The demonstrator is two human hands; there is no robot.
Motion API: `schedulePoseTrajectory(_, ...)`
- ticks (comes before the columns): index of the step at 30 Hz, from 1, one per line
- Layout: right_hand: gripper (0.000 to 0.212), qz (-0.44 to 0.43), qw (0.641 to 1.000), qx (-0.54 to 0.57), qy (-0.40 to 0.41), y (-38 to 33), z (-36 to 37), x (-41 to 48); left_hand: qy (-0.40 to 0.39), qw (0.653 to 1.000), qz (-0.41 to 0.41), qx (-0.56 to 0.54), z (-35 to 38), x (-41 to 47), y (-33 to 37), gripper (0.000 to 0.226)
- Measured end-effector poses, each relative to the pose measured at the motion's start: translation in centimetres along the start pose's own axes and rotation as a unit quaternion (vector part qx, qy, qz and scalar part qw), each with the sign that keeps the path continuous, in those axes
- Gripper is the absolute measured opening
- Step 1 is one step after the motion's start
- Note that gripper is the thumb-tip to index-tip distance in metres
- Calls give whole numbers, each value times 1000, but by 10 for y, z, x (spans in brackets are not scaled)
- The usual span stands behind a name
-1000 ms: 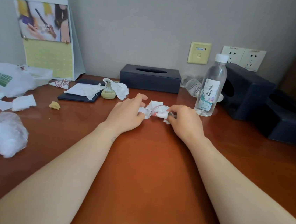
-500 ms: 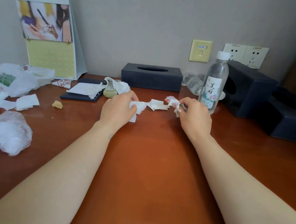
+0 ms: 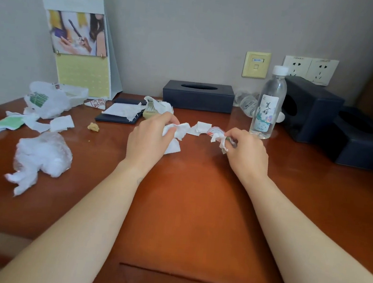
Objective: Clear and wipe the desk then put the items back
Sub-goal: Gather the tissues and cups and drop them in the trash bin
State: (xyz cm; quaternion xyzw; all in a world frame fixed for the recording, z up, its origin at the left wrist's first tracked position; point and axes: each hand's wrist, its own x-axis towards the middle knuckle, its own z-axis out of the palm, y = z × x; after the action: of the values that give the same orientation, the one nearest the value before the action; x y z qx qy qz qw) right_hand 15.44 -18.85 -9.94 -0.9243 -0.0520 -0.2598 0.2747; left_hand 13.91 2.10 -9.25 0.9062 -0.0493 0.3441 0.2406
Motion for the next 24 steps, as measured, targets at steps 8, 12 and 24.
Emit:
schedulePoseTrajectory(8,18,-30,999,5,-26,-31,-32,-79,-81,989,-92,-78,-31,-61,19,16)
schedulePoseTrajectory(12,19,-61,997,-16,-46,-45,-53,-121,-96,976,-130,-146,-55,-93,28,15)
schedulePoseTrajectory(24,19,-31,994,101,-10,-57,-102,-230,-45,960,-116,-253,-113,-197,59,13)
